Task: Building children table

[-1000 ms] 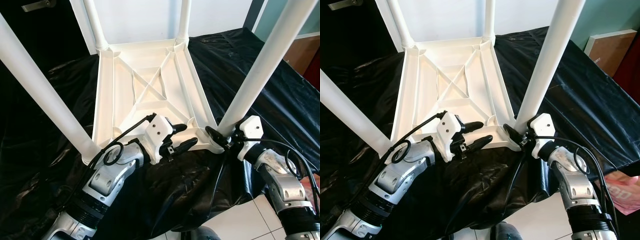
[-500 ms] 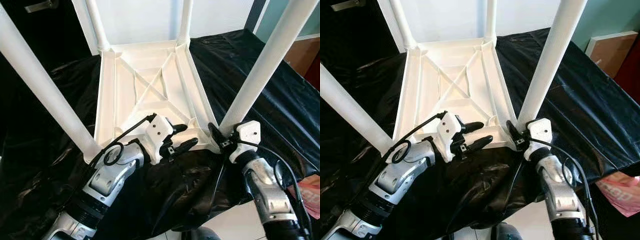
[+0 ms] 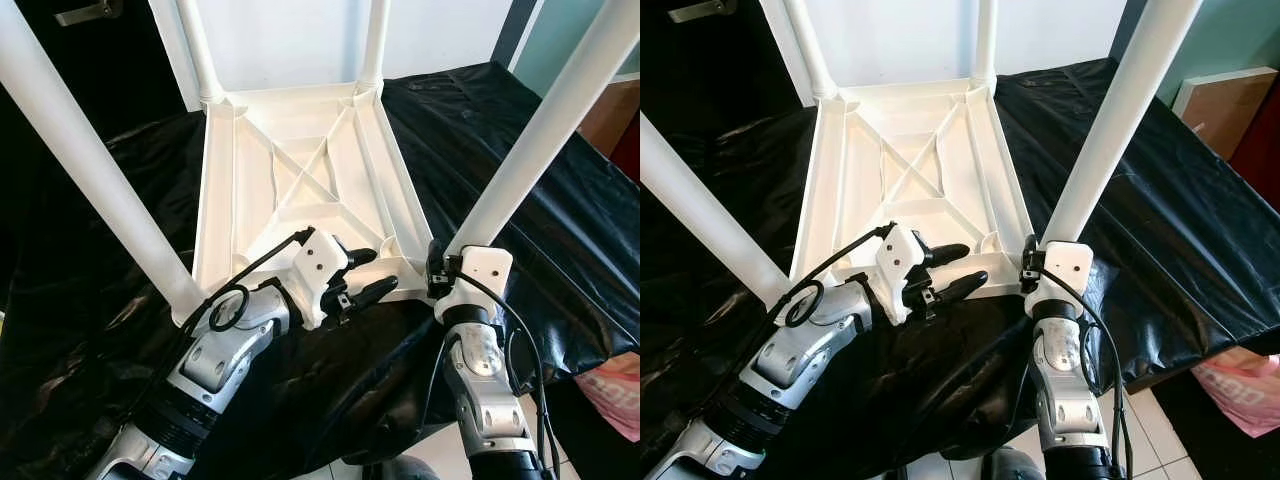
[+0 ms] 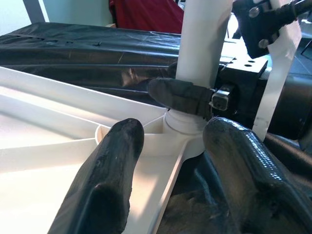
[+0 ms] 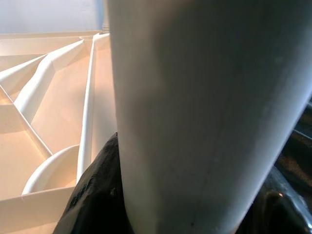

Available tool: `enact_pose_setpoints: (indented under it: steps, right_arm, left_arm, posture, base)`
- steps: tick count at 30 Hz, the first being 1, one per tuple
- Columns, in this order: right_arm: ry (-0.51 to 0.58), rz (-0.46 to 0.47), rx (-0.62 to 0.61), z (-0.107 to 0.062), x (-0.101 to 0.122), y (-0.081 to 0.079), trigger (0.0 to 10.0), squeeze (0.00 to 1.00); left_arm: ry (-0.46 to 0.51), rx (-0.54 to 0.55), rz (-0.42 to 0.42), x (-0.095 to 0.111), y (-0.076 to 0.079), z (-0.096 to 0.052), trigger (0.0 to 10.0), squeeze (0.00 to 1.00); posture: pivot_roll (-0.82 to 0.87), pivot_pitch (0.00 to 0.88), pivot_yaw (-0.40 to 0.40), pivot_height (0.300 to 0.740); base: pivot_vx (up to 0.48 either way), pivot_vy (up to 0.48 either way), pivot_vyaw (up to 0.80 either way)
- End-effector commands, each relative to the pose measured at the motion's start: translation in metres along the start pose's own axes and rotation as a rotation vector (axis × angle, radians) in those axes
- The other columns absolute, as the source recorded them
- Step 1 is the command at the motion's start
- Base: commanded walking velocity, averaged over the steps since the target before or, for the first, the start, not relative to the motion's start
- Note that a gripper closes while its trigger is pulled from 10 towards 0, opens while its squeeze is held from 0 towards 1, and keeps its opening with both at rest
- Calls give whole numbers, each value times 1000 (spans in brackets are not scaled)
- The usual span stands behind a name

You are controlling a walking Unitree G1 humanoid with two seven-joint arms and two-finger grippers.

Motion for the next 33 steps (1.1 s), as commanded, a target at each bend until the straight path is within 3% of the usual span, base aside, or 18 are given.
enact_pose_setpoints:
  steps: [1,13,14,17,18,25,29,30,31,33]
  right_arm:
    - [-115,-15,-33,-6,-26,8,10000,0]
    - [-67,-18,27,-5,-14,2,10000,0]
    - [-68,-15,37,-4,-14,1,10000,867]
    - [-70,-13,44,-4,-14,0,10000,867]
    - [-66,-8,57,-3,-13,-1,10000,1000]
    - [-33,6,116,-3,-6,0,10000,1000]
    - [-24,24,225,-7,-1,1,10000,1000]
    - [-25,19,296,-9,1,3,10000,616]
    - [-33,10,385,-10,3,4,10000,0]
    - [-39,3,441,-11,5,5,10000,0]
  left_arm:
    - [15,-115,-7,1,14,0,10000,0]
    - [13,-106,-8,-1,14,-1,10000,0]
    - [14,-103,-7,-1,14,-1,10000,0]
    - [15,-101,-7,-1,14,-1,10000,0]
    - [16,-98,-7,-1,14,-1,10000,0]
    - [20,-94,-7,0,15,0,10000,0]
    - [22,-92,-6,0,15,1,10000,0]
    - [22,-92,-5,0,14,1,10000,0]
    - [22,-93,-3,0,13,1,10000,0]
    - [22,-94,-2,0,13,1,10000,0]
  posture:
    - [-32,123,-3,740]
    - [-24,124,-22,740]
    - [-23,119,-32,740]
    - [-23,118,-33,740]
    - [-23,115,-36,740]
    - [-22,107,-39,740]
    - [-23,103,-37,740]
    - [-27,100,-34,740]
    - [-33,96,-28,740]
    - [-33,96,-28,740]
  base:
    - [0,0,0]
    - [0,0,0]
    - [0,0,0]
    - [0,0,0]
    - [0,0,0]
    - [0,0,0]
    - [0,0,0]
    - [0,0,0]
    - [0,0,0]
    - [0,0,0]
Point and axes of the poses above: a point about 5 cm out from each wrist's last joint towards the gripper, its own z axis pointing out of the wrist towards the gripper, its own x axis along the axis of the wrist's last joint, y = z × x, the point moved 4 cm from there along z, pointing out of the wrist towards the gripper, and after that the axes turned 8 degrees about z, right-handed, at the moved point
